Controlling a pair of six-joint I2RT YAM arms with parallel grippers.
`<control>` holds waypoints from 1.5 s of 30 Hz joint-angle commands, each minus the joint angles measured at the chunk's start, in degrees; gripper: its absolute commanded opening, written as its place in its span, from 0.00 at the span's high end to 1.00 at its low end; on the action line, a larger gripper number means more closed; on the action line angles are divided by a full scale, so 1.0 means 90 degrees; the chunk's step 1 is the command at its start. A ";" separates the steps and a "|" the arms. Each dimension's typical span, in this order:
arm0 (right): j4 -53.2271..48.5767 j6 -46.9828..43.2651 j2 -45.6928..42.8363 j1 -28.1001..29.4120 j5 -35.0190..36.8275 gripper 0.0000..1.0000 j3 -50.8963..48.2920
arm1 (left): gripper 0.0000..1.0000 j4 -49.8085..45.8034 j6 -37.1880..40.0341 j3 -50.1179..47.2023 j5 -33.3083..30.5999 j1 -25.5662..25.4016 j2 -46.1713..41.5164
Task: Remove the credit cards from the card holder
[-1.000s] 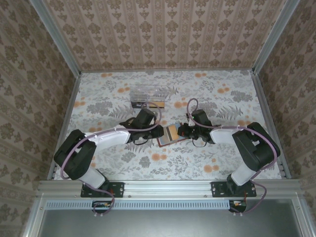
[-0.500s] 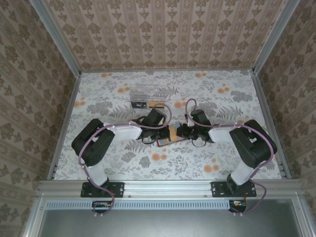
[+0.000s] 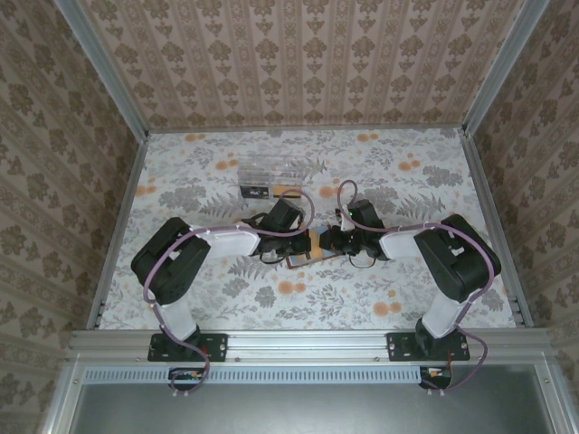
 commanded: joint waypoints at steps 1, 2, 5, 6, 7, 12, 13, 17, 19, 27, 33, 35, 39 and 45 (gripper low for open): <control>0.0189 0.0092 0.0152 0.0041 -0.0330 0.84 0.0133 | 1.00 -0.0022 -0.0113 -0.0142 0.0069 -0.0070 0.0051; 0.0193 0.0091 0.0167 0.0041 -0.0327 0.85 0.0135 | 1.00 -0.0018 -0.0110 -0.0144 0.0077 -0.0072 0.0048; 0.0184 0.0082 0.0169 0.0041 -0.0331 0.95 0.0109 | 1.00 0.0000 -0.0116 -0.0156 0.0084 -0.0073 0.0034; 0.0190 0.0073 0.0169 0.0034 -0.0319 0.99 0.0107 | 1.00 0.0010 -0.0115 -0.0161 0.0093 -0.0075 0.0029; 0.0186 0.0073 0.0173 0.0026 -0.0316 1.00 0.0098 | 1.00 0.0021 -0.0118 -0.0166 0.0103 -0.0075 0.0015; 0.0298 0.0111 0.0093 -0.0129 -0.0286 1.00 -0.0071 | 0.96 -0.0037 -0.0076 -0.0190 0.0103 -0.0053 -0.0233; 0.0327 0.0107 0.0054 -0.0177 -0.0313 1.00 -0.0113 | 0.95 -0.0068 -0.0064 -0.0200 0.0093 -0.0043 -0.0310; 0.0353 0.0092 -0.0106 -0.0359 -0.0385 1.00 -0.0239 | 0.89 -0.0150 -0.0021 -0.0258 0.0059 -0.0015 -0.0583; 0.0355 0.0083 -0.0190 -0.0462 -0.0400 1.00 -0.0298 | 0.87 -0.0189 -0.0004 -0.0268 0.0049 -0.0003 -0.0687; 0.0114 -0.0070 -0.0711 -0.0931 -0.0512 1.00 -0.0552 | 0.86 -0.0235 0.0048 -0.0365 0.0010 0.0046 -0.0825; -0.0432 -0.0318 -0.1188 -0.1137 -0.0425 1.00 -0.0603 | 0.87 -0.0119 0.0012 -0.0399 0.0042 0.0059 -0.0725; -0.0641 -0.0399 -0.1336 -0.1239 -0.0372 1.00 -0.0616 | 0.87 -0.0098 0.0009 -0.0406 0.0069 0.0052 -0.0703; -0.0989 -0.0582 -0.1677 -0.1460 -0.0344 1.00 -0.0680 | 0.87 -0.0096 0.0018 -0.0449 0.0060 0.0061 -0.0751; -0.1363 -0.0738 -0.1793 -0.1693 -0.0263 1.00 -0.0732 | 0.87 -0.0088 0.0043 -0.0404 0.0102 0.0062 -0.0761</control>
